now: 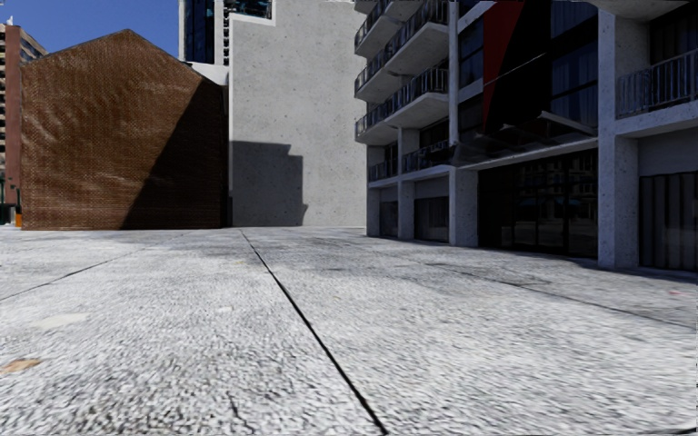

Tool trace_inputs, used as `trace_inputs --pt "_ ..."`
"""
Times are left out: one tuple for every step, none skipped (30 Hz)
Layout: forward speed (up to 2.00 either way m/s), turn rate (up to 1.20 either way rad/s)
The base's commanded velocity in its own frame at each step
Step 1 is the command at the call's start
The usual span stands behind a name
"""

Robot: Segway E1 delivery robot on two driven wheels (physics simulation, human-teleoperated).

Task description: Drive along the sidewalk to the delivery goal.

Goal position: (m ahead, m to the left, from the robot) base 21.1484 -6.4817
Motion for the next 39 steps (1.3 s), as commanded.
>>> trace_inputs --pt "1.94 0.00" --pt "1.94 0.00" --pt "1.94 0.00" --pt "1.94 0.00" --pt "1.94 0.00" --pt "1.94 0.00" --pt "1.94 0.00" --pt "1.94 0.00" --pt "1.94 0.00" --pt "1.94 0.00" --pt "1.94 0.00" --pt "1.94 0.00" --pt "1.94 0.00" --pt "1.94 0.00" --pt "1.94 0.00" --pt "1.94 0.00" --pt "1.94 0.00" --pt "1.94 0.00" --pt "1.94 0.00" --pt "1.94 0.00" --pt "1.94 0.00" --pt "1.95 0.00" --pt "1.95 0.00" --pt "1.95 0.00" --pt "1.97 0.00" --pt "1.98 0.00" --pt "1.98 0.00" --pt "1.98 0.00" --pt "1.98 0.00" --pt "1.98 0.00" --pt "1.98 0.00" --pt "1.99 0.00" --pt "1.99 0.00" --pt "1.99 0.00" --pt "1.99 0.00" --pt "1.99 0.00" --pt "1.99 0.00" --pt "1.99 0.00" --pt "1.99 0.00"
